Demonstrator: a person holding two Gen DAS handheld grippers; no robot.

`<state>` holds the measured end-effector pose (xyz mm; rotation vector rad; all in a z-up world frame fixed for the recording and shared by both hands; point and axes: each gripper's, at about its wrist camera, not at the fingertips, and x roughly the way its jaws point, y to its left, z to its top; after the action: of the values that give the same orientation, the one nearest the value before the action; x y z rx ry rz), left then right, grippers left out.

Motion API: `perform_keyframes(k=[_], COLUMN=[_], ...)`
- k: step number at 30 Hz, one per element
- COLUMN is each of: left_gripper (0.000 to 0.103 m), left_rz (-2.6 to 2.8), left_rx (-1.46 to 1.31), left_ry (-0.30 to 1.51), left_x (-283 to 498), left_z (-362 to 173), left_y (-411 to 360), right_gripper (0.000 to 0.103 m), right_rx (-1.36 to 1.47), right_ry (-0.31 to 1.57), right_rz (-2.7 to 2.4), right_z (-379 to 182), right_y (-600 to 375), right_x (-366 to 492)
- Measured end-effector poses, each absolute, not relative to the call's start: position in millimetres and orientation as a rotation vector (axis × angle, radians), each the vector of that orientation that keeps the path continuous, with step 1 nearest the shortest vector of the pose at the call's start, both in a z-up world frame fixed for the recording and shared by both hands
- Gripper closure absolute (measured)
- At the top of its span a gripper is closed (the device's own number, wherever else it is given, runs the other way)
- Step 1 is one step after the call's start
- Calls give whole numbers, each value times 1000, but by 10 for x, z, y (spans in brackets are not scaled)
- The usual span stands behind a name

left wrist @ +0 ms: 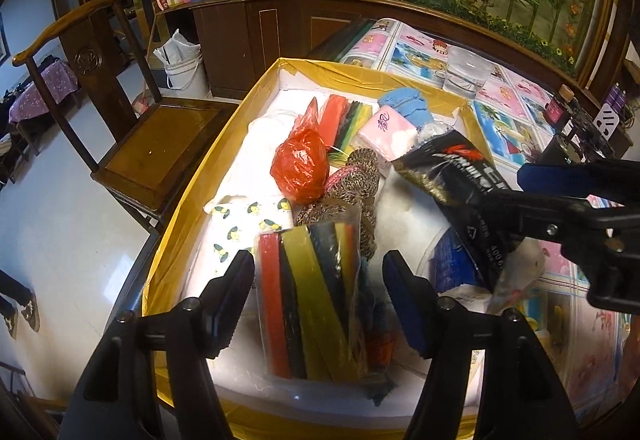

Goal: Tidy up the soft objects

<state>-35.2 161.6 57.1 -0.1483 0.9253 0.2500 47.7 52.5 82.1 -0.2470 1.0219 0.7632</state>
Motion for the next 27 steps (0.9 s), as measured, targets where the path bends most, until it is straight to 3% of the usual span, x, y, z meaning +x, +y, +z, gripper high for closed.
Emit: perform_keyframes(k=[5,11,13,21,27], left_gripper=[36,28,21,13,6], left_rz=[274,317,332,402,474], left_rx=[-153,-161,-159,-128,-68], left_ry=[916,887,883,855,837], left_x=[-422,-534,-569,-687,-749], left_z=[628,754,791,973,1108], left_y=[1572,1505,1470,1245,1064], right_gripper=[42,42,42,42,36], right_rx=[-205,-150,-142,-155,-188], right_ry=[1034,1044,1049,1046,1019], right_rz=[776,787,796,816,814], right_z=[868,922,927,963,1024], right_y=[368,127,58,-277,-529], right_x=[427,354,313,78,-83])
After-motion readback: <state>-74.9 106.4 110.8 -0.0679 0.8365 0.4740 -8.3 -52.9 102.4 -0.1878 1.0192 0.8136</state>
